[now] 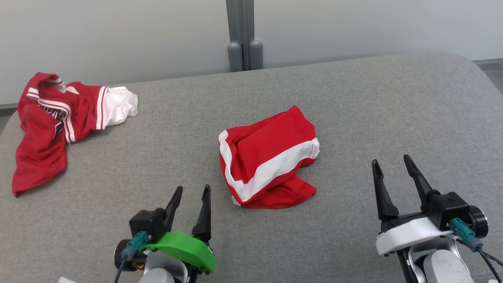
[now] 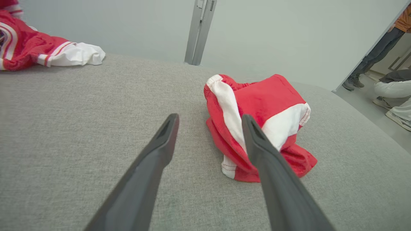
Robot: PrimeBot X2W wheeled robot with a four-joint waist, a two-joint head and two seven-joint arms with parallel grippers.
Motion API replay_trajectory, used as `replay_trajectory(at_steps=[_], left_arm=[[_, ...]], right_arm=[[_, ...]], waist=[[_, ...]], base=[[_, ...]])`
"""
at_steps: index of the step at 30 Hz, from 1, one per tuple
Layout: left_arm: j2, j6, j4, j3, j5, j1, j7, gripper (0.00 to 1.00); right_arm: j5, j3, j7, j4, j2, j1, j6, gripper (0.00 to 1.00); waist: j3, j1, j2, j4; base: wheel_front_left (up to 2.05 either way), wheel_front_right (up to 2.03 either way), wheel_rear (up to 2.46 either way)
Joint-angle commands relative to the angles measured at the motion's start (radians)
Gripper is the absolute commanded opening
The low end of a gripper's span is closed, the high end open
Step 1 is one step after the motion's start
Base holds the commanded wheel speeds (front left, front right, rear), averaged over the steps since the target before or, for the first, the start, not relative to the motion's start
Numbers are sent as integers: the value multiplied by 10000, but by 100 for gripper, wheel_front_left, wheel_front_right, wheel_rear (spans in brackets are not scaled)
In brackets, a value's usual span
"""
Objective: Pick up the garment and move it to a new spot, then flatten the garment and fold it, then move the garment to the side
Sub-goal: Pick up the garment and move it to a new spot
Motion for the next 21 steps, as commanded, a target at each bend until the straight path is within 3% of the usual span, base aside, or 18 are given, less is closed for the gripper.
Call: replay_trajectory(at_steps=[1, 10, 21], left_arm=[[128, 66, -214, 222, 164, 262, -41, 100], [35, -25, -1402, 1668, 940, 1469, -34, 100], [-369, -425, -1633, 2885, 1688, 2426, -36, 100]], right_arm=[[-54, -22, -31, 2, -24, 153, -14, 100], [147, 97, -31, 54, -25, 433, -14, 100], [407, 160, -31, 169, -25, 821, -14, 100]], waist=[[-148, 0, 0, 136], [-390, 0, 0, 315], [-592, 0, 0, 355]], base=[[0, 0, 0], [0, 0, 0], [0, 0, 0]])
